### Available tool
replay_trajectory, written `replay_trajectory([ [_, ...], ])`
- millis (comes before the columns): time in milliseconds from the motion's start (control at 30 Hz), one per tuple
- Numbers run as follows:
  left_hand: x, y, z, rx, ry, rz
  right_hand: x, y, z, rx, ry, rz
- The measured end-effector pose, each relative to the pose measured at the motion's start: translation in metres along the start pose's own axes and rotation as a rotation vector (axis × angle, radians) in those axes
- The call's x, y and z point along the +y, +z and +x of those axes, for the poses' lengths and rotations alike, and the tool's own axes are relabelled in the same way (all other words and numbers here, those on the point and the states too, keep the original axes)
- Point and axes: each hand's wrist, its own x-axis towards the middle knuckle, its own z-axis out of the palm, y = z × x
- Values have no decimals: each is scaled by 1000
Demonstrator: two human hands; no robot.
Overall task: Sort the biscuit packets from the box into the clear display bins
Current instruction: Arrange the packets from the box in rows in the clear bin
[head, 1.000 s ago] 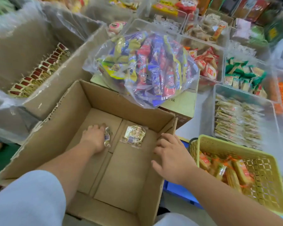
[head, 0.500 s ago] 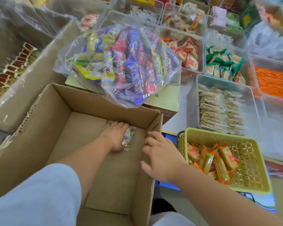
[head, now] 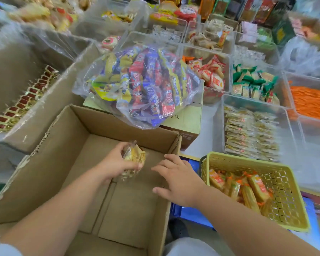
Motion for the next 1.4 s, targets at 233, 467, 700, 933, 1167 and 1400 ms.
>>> replay_trajectory([
  [233,9,28,-101,-296,58,-1142,-10,-33,-19,46,-16,314],
  [467,36,104,-141,-114,48,-1025,16,-62,-77,125,-197,772],
  [700,86,190,-144,135,67,-690,67,-61,-108,124,-186,1073],
  [933,116,244,-120,76,77,-826,150,-70,-126,146,-87,1432],
  [1167,141,269,-79,66,15,-826,238,-69,-127,320,125,1700],
  [1400,166,274,-36,113,-24,-861,332,-101,-102,650,271,1280],
])
